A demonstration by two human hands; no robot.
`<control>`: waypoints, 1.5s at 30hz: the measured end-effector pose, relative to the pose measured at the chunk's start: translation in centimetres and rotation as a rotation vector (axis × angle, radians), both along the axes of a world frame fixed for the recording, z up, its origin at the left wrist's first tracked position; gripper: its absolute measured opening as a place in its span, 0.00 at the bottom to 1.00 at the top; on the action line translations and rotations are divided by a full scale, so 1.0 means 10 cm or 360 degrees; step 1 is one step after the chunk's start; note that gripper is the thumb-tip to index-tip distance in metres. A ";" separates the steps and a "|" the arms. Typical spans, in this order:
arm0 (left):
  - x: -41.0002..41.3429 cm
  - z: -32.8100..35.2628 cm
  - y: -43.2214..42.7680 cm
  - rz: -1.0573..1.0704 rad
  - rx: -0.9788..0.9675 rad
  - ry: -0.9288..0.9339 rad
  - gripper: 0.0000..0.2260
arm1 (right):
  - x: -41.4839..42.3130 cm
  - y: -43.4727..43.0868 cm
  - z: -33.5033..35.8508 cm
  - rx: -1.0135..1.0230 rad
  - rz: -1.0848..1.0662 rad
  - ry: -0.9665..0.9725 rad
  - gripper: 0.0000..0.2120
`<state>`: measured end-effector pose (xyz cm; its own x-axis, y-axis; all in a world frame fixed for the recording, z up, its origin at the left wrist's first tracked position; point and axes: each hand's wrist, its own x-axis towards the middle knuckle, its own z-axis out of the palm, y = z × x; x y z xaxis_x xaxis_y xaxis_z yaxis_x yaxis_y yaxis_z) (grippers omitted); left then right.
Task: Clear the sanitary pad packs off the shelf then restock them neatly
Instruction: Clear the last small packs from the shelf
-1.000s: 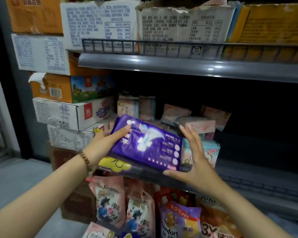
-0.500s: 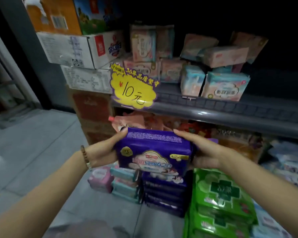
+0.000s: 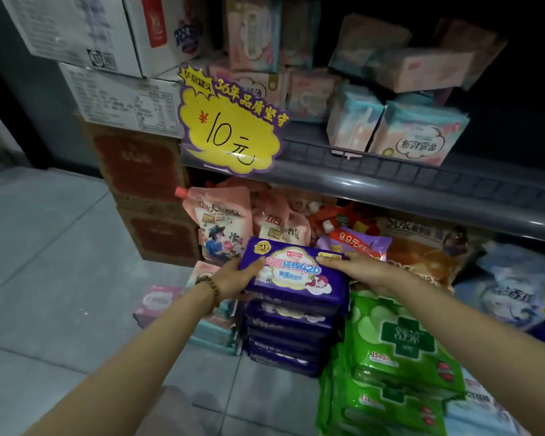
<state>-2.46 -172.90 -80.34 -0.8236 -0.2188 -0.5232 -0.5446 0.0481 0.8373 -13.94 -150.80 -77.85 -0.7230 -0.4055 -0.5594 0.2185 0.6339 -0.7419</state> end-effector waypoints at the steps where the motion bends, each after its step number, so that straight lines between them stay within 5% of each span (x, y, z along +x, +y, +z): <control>1: -0.02 -0.05 0.05 -0.0048 -0.0056 0.0005 0.16 | -0.04 0.00 -0.05 0.0075 0.0037 0.0005 0.31; 3: -0.06 -0.11 0.12 -0.0161 -0.0219 0.0004 0.13 | -0.11 -0.01 -0.16 0.0252 0.0127 0.0048 0.31; 7: -0.12 -0.24 0.15 -0.0220 -0.0405 -0.0039 0.17 | -0.13 -0.04 -0.32 0.0344 0.0241 0.0228 0.12; 14: -0.17 -0.23 0.16 -0.0342 -0.0408 -0.0251 0.17 | -0.18 0.03 -0.41 0.0416 0.0321 0.0346 0.20; 21: -0.16 0.01 0.09 -0.0437 -0.0687 -0.0282 0.29 | -0.09 0.23 -0.25 0.0274 0.0350 0.0498 0.22; 24: -0.17 0.08 0.04 -0.0414 -0.0845 -0.0166 0.47 | -0.04 0.30 -0.08 0.0116 0.0336 0.0646 0.19; 28: -0.21 0.33 0.17 -0.0420 -0.1043 0.0016 0.34 | -0.02 0.43 0.19 0.0002 0.0335 0.0824 0.17; 35: -0.27 0.72 0.50 -0.0615 -0.1161 0.0132 0.31 | 0.08 0.66 0.50 -0.0062 0.0352 0.0951 0.18; 45: -0.88 1.72 0.99 -0.0392 -0.1350 0.1062 0.30 | -0.33 1.02 1.52 -0.0271 0.0158 0.1426 0.25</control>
